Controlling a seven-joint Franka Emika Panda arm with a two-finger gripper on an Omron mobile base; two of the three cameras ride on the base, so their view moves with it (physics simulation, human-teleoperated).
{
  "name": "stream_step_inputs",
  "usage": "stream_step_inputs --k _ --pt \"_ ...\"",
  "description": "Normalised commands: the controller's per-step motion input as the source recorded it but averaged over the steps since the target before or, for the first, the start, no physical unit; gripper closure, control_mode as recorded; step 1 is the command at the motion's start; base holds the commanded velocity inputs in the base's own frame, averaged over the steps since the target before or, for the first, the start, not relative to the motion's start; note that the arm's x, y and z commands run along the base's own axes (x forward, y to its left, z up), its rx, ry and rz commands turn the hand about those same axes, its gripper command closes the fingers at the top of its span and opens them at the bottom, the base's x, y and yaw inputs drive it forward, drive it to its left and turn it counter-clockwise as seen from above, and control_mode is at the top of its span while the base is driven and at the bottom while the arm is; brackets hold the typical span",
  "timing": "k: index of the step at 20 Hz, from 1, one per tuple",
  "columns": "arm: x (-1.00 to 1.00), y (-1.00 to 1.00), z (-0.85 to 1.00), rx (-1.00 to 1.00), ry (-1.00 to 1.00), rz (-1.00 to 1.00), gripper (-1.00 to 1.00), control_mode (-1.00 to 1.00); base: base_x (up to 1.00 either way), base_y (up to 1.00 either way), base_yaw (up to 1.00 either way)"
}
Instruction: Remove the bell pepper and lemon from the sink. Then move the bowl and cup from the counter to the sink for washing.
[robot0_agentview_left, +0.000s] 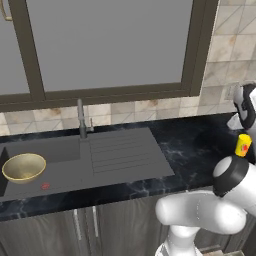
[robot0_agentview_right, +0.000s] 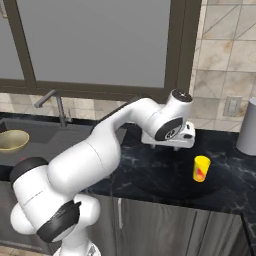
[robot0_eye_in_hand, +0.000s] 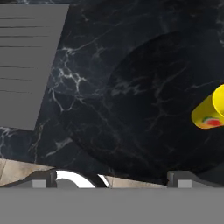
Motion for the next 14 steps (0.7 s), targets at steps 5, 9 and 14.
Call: stream_step_inputs --k 5,9,14 --pt "0.06 -0.17 -0.05 -0.19 -0.06 -0.04 -1.0 -1.0 0.0 0.0 0.0" --pt "0.14 -0.17 -0.05 -0.19 0.0 -0.07 -1.0 -1.0 0.0 0.0 0.0" --pt "0.08 -0.25 -0.11 -0.08 0.01 -0.05 -1.0 -1.0 0.0 0.0 0.0"
